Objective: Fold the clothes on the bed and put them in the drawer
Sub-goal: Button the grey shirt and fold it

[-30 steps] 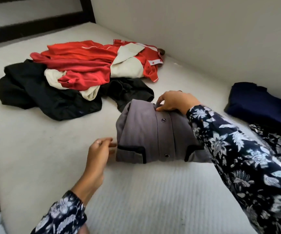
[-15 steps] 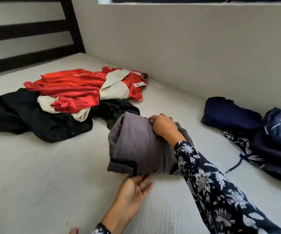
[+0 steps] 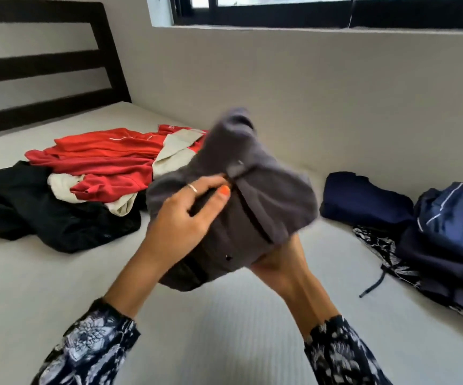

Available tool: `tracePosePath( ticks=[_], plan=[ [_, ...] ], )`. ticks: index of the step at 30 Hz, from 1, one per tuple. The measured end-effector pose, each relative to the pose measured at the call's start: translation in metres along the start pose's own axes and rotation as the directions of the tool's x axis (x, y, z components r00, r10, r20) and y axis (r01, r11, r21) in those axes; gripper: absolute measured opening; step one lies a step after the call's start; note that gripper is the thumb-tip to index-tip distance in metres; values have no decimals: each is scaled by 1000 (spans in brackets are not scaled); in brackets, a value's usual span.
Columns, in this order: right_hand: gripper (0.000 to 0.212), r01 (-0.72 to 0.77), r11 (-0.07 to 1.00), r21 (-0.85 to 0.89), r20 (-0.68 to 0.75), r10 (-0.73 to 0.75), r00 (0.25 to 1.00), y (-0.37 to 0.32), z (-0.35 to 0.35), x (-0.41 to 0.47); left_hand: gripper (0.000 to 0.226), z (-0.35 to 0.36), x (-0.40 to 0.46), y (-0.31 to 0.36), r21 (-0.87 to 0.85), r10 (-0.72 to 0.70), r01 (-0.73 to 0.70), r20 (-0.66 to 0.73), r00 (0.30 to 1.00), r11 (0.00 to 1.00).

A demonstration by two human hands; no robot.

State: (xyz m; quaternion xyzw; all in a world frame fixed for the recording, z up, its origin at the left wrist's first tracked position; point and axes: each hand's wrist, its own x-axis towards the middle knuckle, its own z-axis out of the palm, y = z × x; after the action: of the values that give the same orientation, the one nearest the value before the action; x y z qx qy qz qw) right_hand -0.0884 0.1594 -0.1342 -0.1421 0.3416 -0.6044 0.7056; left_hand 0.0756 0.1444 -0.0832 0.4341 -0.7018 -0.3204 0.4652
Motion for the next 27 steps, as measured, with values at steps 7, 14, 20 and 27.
tracePosePath(
  ticks=[7, 14, 20, 27],
  plan=[
    [53, -170, 976, -139, -390, 104, 915, 11, -90, -21, 71, 57, -49, -78, 681, -160, -141, 358, 920, 719],
    [75, -289, 676, -678, -393, -1, 920, -28, -67, -4, 51, 60, -59, -68, 543, 43, -281, 410, 911, 791],
    [88, -325, 518, -791, -389, -16, 921, -13, -73, 13, 39, 23, -49, -97, 205, -140, 224, -356, 924, 953],
    [63, -318, 552, -770, -363, 30, 931, -18, -86, 14, 41, 14, -50, -100, -201, -853, 851, 104, 511, 486]
  ],
)
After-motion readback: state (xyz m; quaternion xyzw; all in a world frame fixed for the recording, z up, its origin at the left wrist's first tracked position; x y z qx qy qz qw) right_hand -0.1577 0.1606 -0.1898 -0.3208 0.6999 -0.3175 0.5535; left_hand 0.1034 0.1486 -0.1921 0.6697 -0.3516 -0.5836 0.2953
